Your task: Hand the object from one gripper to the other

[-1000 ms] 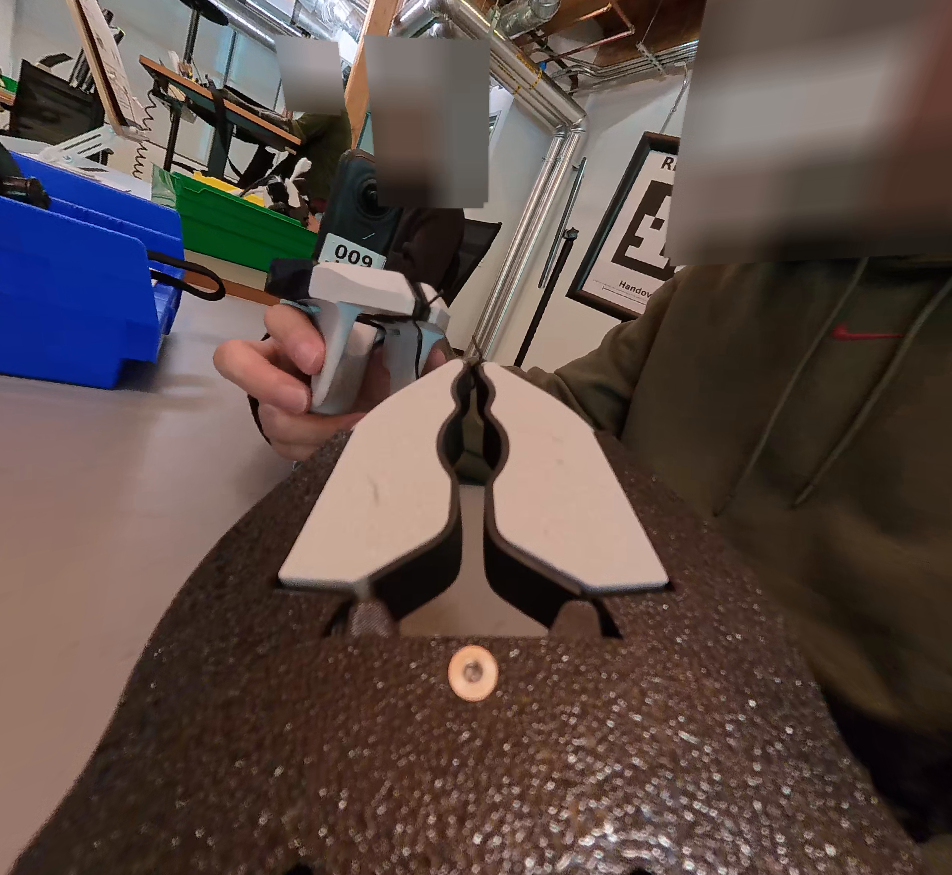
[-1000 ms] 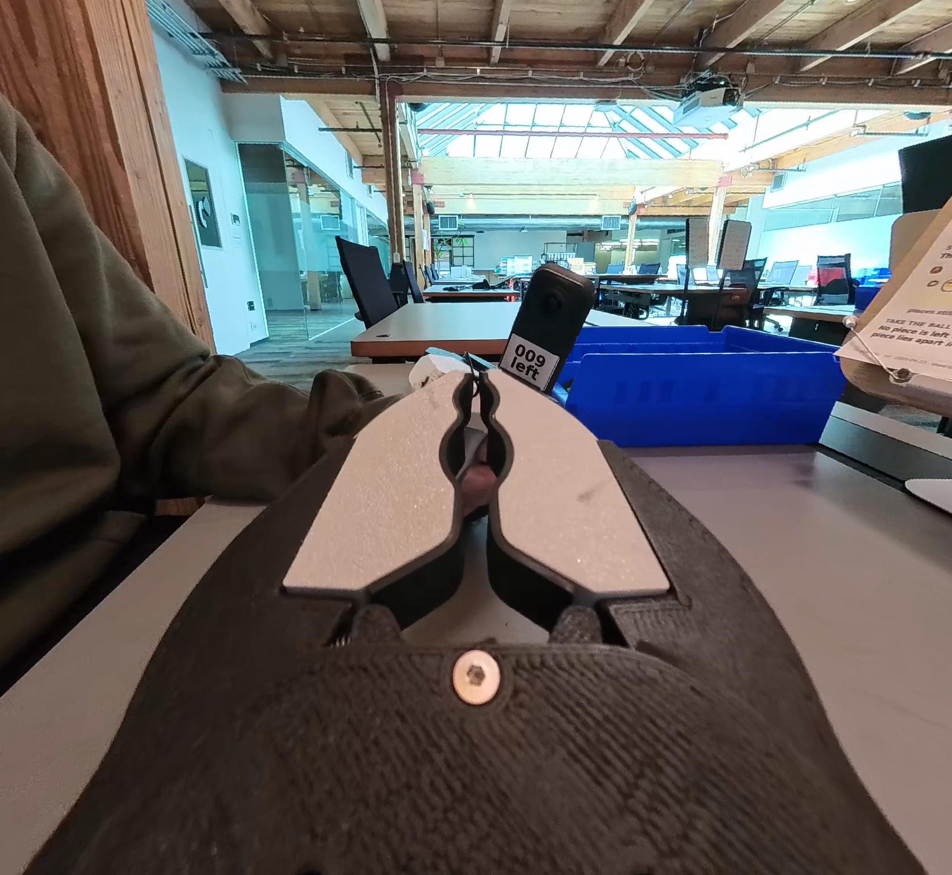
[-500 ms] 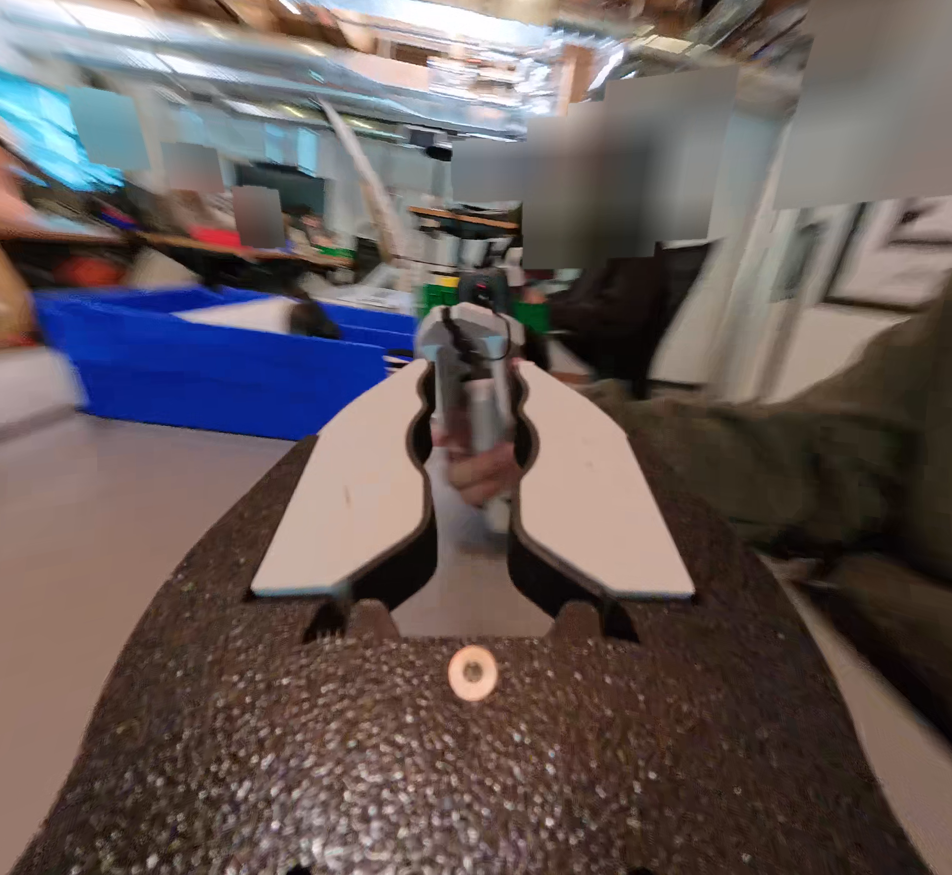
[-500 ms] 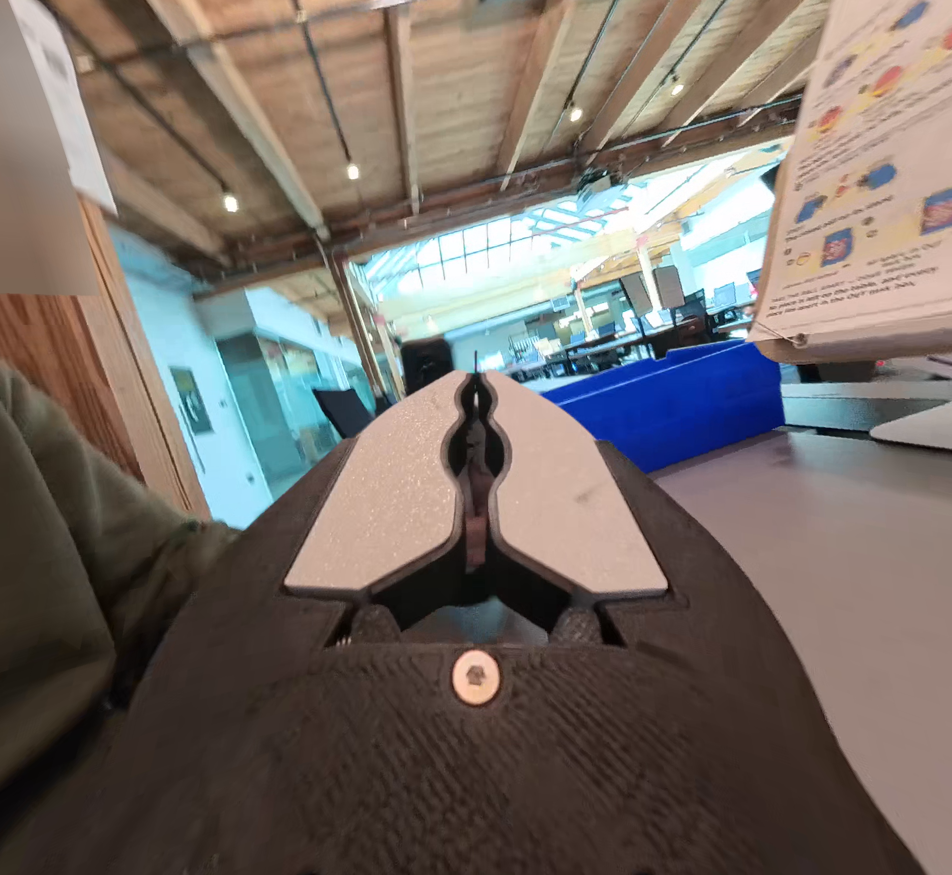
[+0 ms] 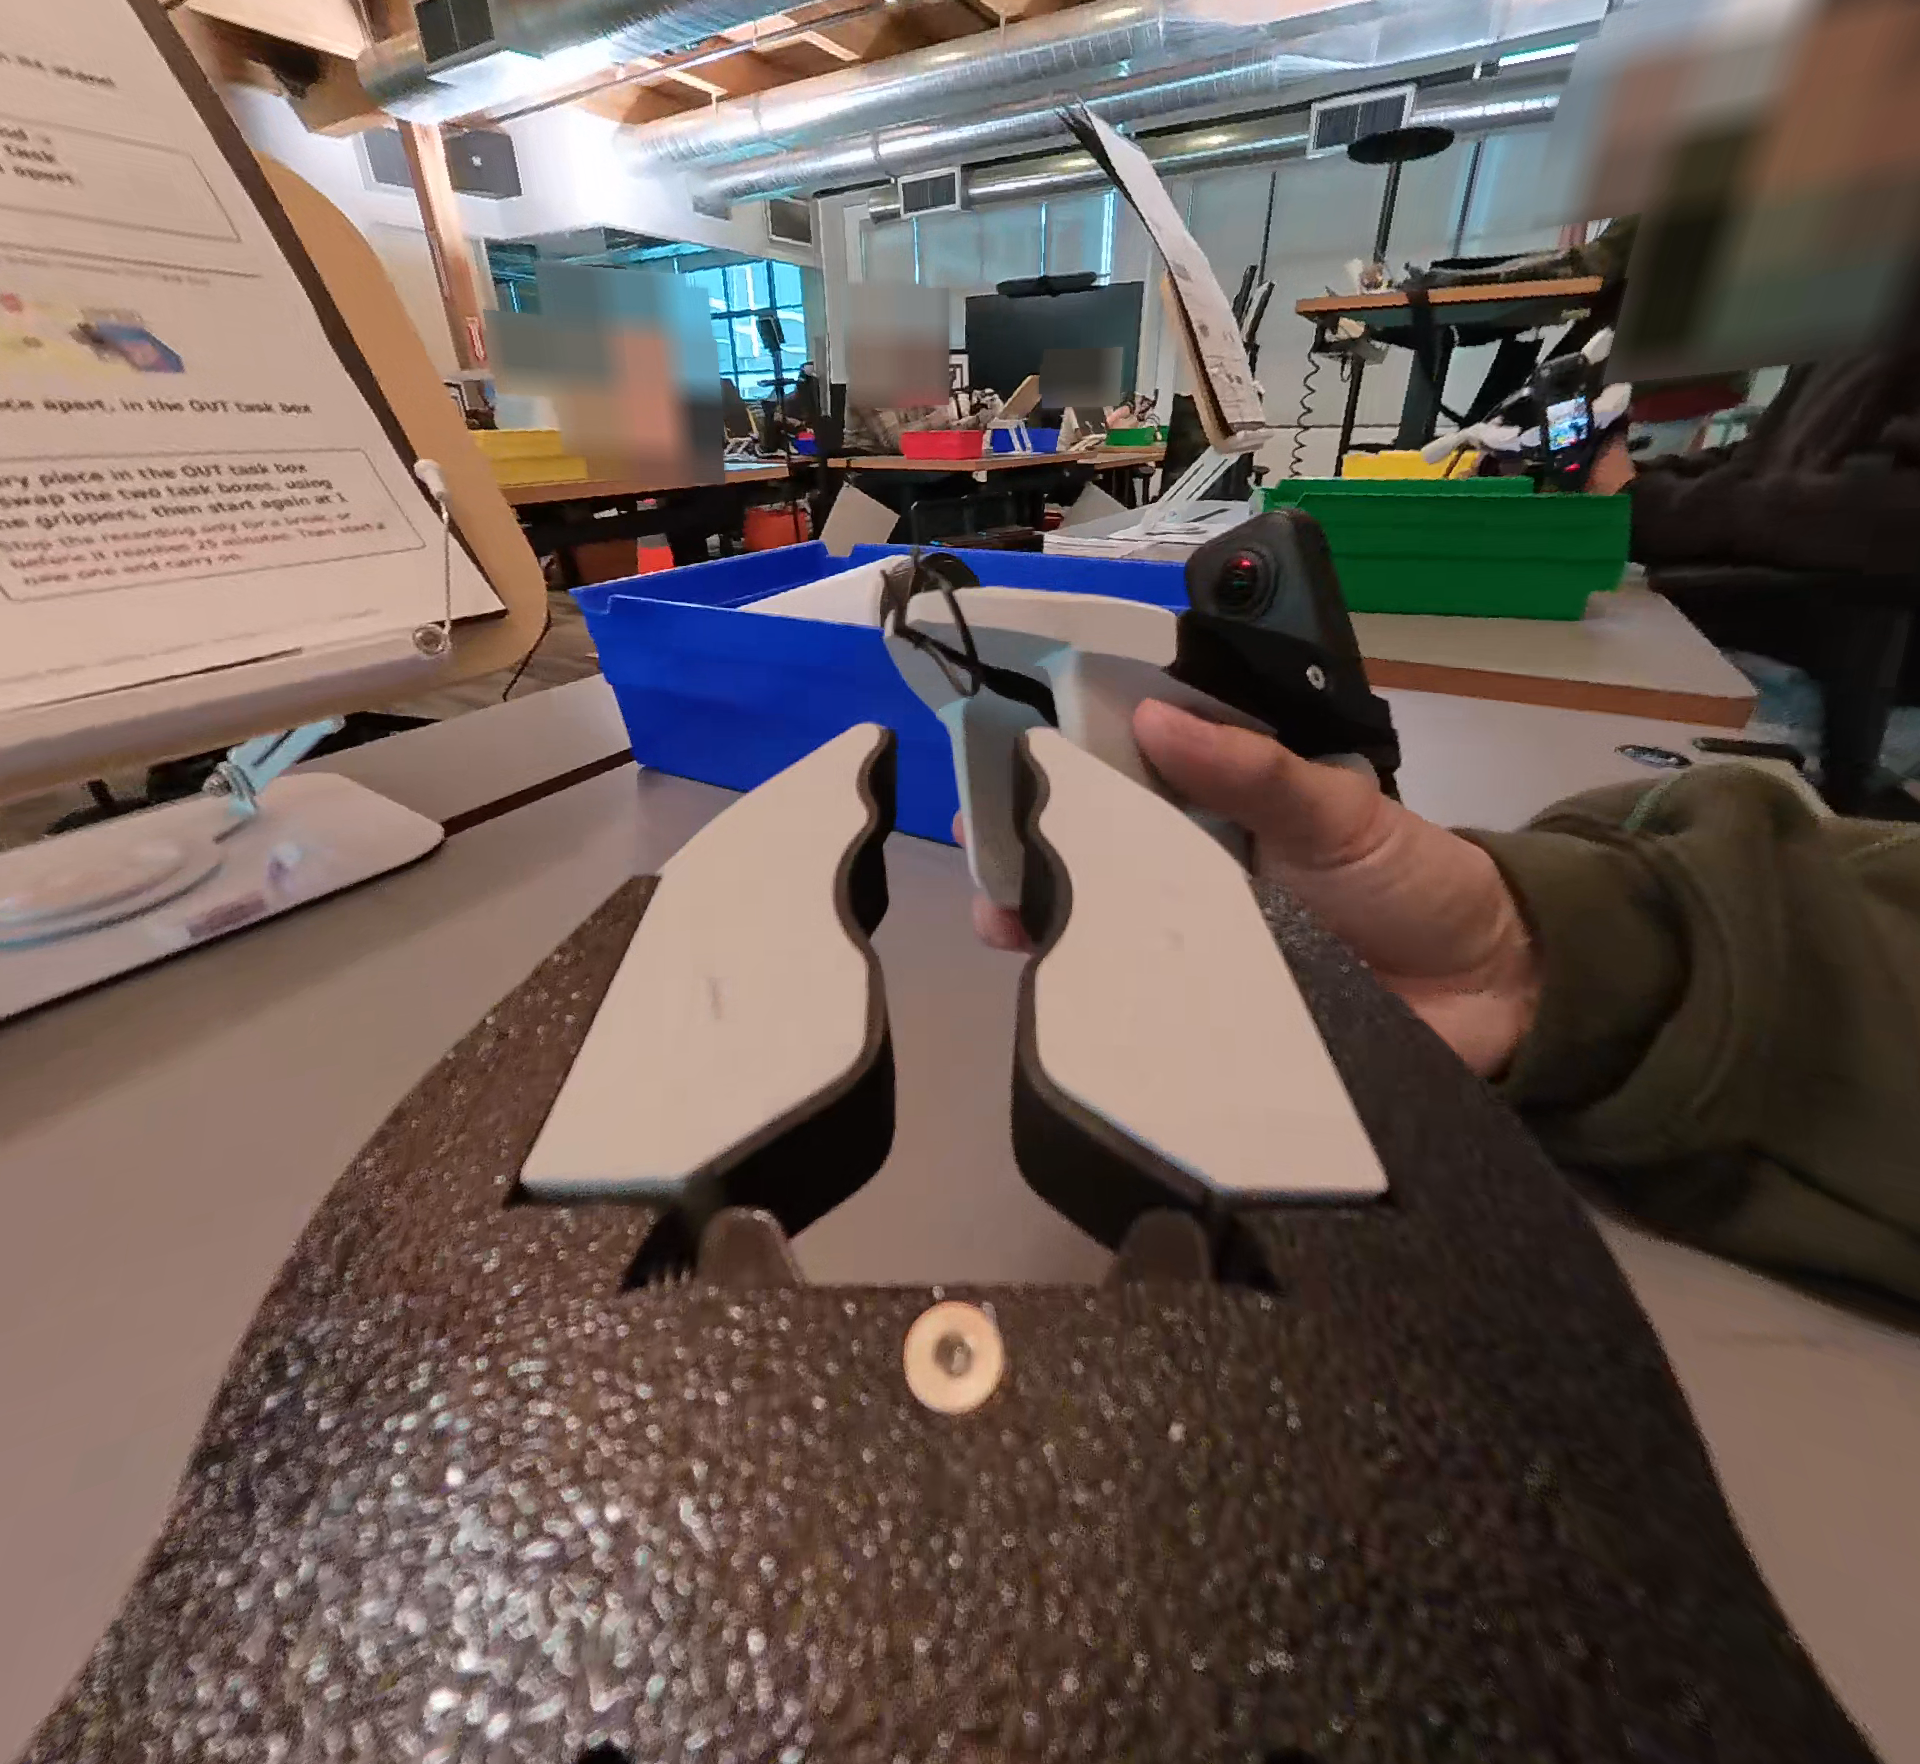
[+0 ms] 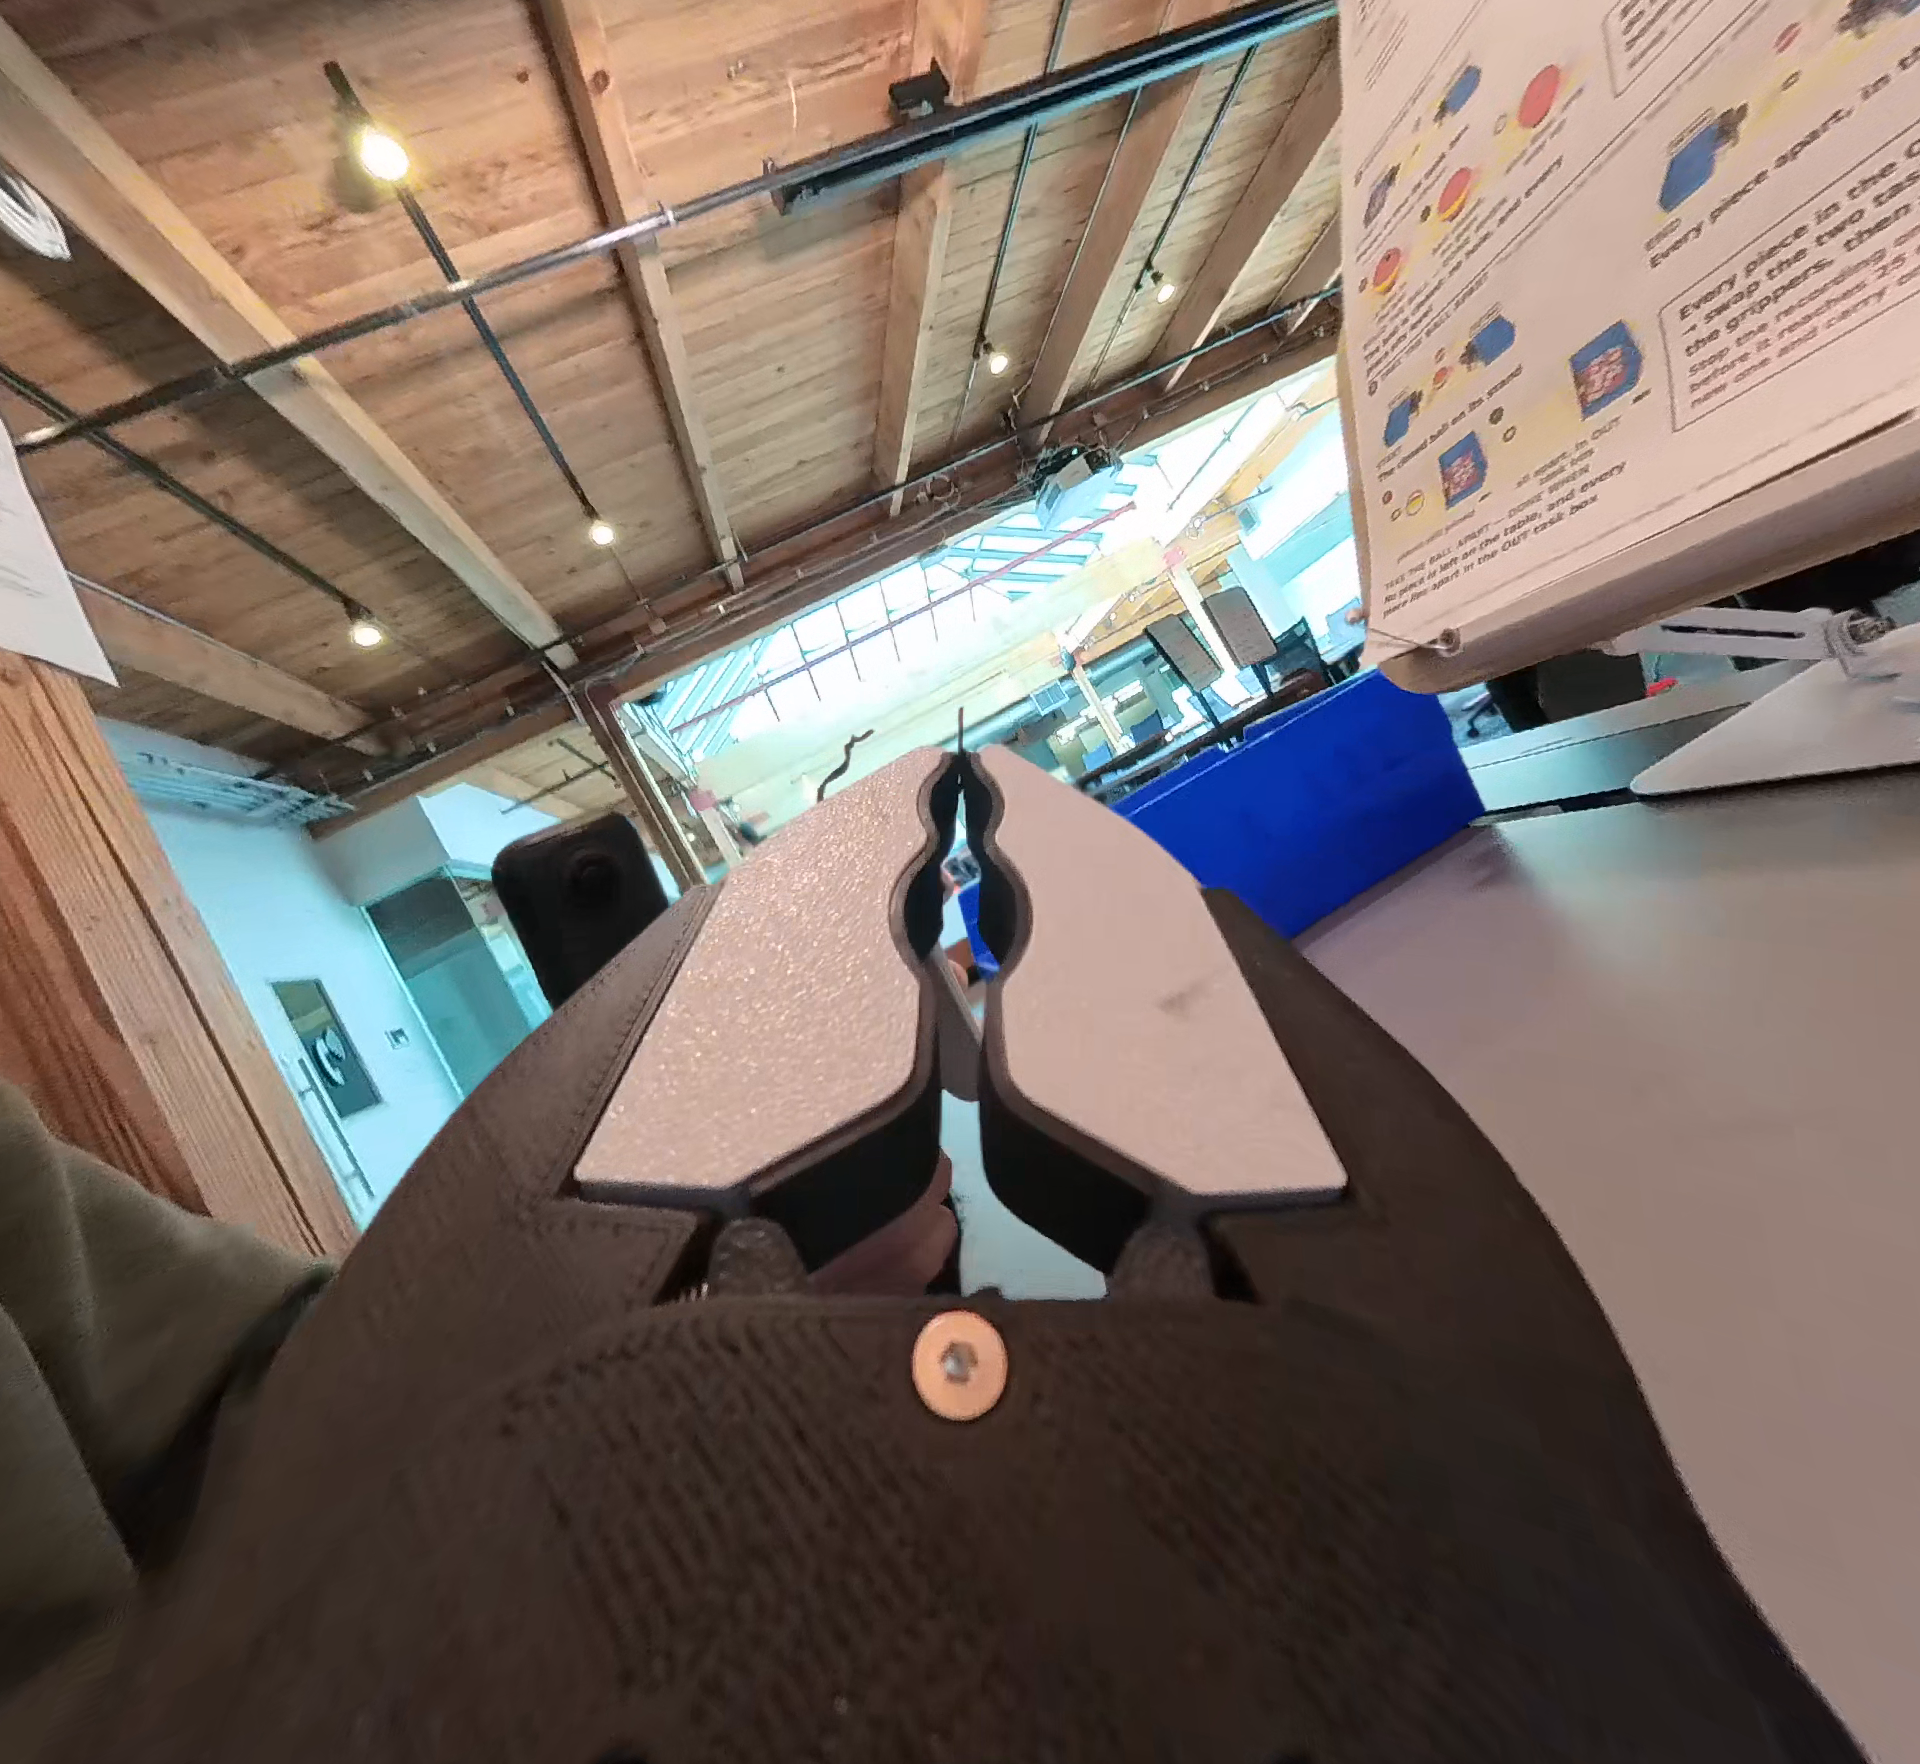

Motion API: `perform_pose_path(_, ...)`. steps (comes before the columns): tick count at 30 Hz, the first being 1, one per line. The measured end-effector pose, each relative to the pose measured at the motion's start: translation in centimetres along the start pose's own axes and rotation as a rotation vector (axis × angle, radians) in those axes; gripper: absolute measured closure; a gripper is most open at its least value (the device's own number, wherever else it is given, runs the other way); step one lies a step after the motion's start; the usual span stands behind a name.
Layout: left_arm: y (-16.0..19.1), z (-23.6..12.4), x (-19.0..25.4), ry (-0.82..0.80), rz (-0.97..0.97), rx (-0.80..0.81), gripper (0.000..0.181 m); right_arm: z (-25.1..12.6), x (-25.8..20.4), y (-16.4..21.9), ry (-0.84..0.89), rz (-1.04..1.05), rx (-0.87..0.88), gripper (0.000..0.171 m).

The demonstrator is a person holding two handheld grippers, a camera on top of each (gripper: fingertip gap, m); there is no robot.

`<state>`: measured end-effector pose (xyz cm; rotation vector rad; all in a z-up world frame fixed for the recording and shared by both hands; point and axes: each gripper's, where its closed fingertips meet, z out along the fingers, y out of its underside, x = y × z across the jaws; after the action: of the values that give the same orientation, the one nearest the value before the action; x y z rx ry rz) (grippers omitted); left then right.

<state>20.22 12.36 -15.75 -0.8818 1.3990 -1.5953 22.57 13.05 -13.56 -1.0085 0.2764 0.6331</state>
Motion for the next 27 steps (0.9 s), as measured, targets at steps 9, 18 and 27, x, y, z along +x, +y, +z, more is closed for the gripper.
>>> perform_pose_path(9, -0.6, -0.3, 0.1, 0.046, -0.118, 0.044, 0.172, 0.3, -0.3, 0.9, 0.001, -0.088, -0.057, 0.171)
perform_pose_path(18, -0.3, -0.2, -0.1, 0.056, -0.168, 0.03, 0.176, 0.2, -0.3, 0.8, 0.006, -0.105, -0.057, 0.171)
perform_pose_path(27, 0.4, -0.7, -1.6, 0.025, -0.1, -0.06, 0.18, -0.2, 0.5, 0.5, 0.107, -0.307, -0.146, 0.133)
